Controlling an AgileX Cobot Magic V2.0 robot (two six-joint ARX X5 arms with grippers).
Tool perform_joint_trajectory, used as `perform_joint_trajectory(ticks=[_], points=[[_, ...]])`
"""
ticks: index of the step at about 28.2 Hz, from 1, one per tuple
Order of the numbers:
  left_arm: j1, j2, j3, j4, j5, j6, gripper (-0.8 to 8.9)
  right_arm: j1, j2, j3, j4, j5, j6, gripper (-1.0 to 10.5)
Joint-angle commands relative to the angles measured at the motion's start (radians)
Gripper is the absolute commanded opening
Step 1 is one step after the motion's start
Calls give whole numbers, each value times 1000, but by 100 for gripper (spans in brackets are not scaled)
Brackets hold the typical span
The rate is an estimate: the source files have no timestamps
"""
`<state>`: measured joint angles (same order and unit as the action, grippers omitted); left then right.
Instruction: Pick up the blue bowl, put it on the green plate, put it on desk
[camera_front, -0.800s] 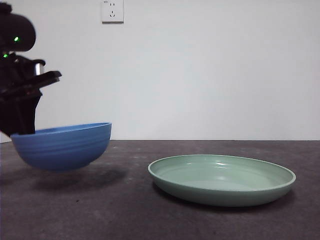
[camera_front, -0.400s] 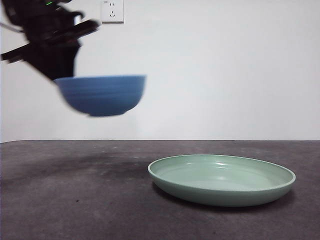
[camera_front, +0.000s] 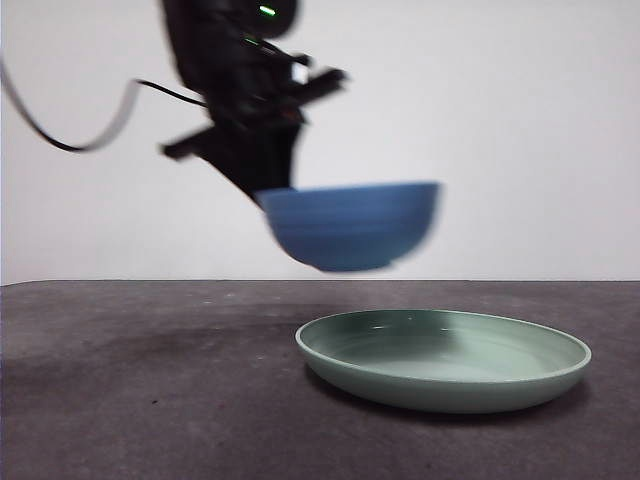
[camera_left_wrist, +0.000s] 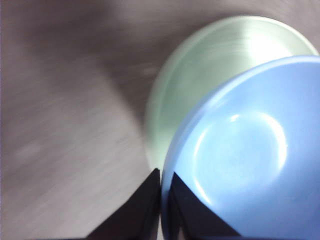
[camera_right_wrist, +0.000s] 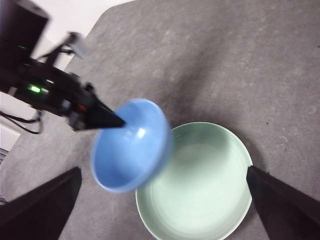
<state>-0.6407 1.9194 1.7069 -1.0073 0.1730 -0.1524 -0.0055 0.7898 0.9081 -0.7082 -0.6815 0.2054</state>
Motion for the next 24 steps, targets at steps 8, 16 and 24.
perform_joint_trajectory(ticks=[8, 16, 24], points=[[-106, 275, 254, -84, -55, 9, 14, 3, 6, 14, -10, -4, -4, 610], [-113, 322, 293, -94, -62, 6, 15, 3, 6, 14, -34, -3, -5, 610], [-119, 322, 293, -96, -61, 5, 35, 3, 6, 14, -34, -3, -5, 610]])
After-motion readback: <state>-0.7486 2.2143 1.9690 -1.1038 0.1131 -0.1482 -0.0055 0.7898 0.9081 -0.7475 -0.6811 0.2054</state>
